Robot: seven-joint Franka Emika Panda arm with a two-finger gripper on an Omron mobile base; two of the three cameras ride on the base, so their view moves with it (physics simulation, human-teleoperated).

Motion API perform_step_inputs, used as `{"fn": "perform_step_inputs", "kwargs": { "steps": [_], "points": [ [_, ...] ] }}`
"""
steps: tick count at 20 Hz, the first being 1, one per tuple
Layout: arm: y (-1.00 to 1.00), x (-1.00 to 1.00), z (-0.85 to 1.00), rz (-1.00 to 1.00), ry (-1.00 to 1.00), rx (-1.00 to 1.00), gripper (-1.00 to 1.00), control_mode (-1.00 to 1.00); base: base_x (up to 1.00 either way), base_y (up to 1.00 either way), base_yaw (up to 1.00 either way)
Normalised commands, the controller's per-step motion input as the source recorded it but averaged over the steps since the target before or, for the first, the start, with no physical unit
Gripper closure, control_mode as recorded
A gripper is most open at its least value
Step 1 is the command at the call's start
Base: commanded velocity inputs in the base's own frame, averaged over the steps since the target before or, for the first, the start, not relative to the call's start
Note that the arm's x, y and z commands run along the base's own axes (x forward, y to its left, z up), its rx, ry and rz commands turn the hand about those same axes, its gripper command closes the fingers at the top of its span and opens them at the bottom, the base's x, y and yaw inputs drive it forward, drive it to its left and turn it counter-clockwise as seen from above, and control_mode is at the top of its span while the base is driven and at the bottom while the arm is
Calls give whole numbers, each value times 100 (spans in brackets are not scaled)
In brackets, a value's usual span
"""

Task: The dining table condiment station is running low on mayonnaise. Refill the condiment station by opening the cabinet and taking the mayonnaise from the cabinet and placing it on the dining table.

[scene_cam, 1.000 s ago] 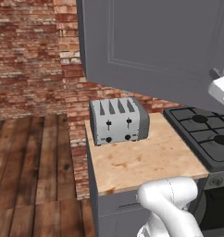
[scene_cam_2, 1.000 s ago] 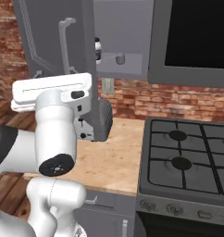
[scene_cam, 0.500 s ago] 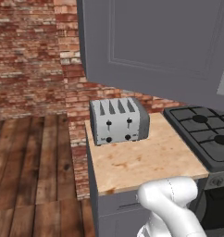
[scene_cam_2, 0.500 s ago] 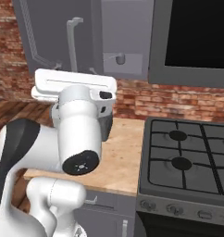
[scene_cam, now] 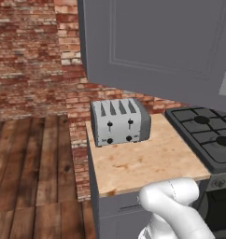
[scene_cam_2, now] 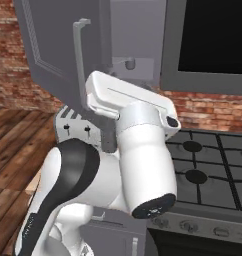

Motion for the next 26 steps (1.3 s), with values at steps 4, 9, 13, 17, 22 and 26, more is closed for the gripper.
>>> {"fn": "perform_step_inputs", "kwargs": {
  "steps": [4, 9, 13, 17, 22, 26],
  "points": [
    [-74, 13, -3, 7, 16, 23, -100, -100, 0, 0, 0],
    [-14, 66, -29, 11, 22, 23, -100, -100, 0, 0, 0],
    [35, 81, -40, 7, 18, 7, -100, -100, 0, 0, 0],
    [6, 29, -36, 8, 9, -1, -100, -100, 0, 0, 0],
    [0, 50, -42, 11, 15, 0, -100, -100, 0, 0, 0],
    [0, 45, -24, 22, 10, 4, -100, -100, 0, 0, 0]
  ]
}}
